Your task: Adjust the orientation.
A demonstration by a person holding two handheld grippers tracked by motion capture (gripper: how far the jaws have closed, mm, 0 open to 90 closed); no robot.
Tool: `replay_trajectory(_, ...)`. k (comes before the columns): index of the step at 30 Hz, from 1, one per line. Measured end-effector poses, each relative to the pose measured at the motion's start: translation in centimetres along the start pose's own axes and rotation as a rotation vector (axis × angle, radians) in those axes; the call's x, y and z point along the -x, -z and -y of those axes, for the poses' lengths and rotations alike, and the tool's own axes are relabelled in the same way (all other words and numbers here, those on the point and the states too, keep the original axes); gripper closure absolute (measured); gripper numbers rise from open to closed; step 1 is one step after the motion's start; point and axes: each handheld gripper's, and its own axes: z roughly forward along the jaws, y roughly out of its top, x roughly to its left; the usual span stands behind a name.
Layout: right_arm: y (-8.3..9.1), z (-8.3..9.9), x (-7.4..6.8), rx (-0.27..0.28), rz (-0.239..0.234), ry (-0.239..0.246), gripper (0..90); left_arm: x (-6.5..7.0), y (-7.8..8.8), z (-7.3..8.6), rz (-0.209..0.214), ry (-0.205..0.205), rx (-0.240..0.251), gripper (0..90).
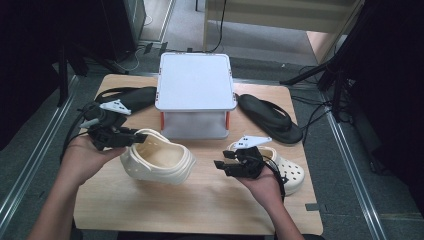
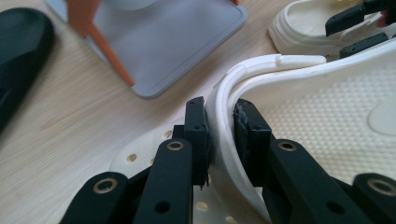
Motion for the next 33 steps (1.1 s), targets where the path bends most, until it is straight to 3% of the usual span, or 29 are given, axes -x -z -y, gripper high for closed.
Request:
replay_trajectory(7, 0.2, 0.4, 0.1, -0.002, 0.010, -0.006, 50.7, 2.4, -3.7, -1.3, 0.009, -0.073, -0.054, 77.6)
replay_trajectory(12, 0.5, 0.6, 0.3, 0.002, 0.020, -0.018, 50.7, 3.1, -6.4, -1.3, 0.042, -0.073, -0.093, 77.4)
replay_trajectory(15, 0.6, 0.7, 0.3, 0.003, 0.021, -0.023, 50.7, 3.4, -7.4, -1.2, 0.031, -0.075, -0.106, 77.4)
replay_trajectory(16, 0.7, 0.8, 0.3, 0.003, 0.023, -0.026, 50.7, 3.5, -8.2, -1.1, 0.050, -0.075, -0.114, 77.2)
replay_trajectory(20, 0.7, 0.9, 0.3, 0.000, 0.026, -0.028, 50.7, 4.1, -8.7, -1.3, 0.040, -0.091, -0.126, 76.5)
replay_trajectory(29, 1.1, 1.1, 0.4, 0.007, 0.036, -0.035, 50.7, 6.1, -10.8, -1.0, 0.062, -0.137, -0.167, 72.3)
replay_trajectory(33, 1.0, 1.2, 0.4, 0.006, 0.030, -0.039, 50.7, 6.3, -11.3, -0.7, 0.076, -0.114, -0.149, 68.5)
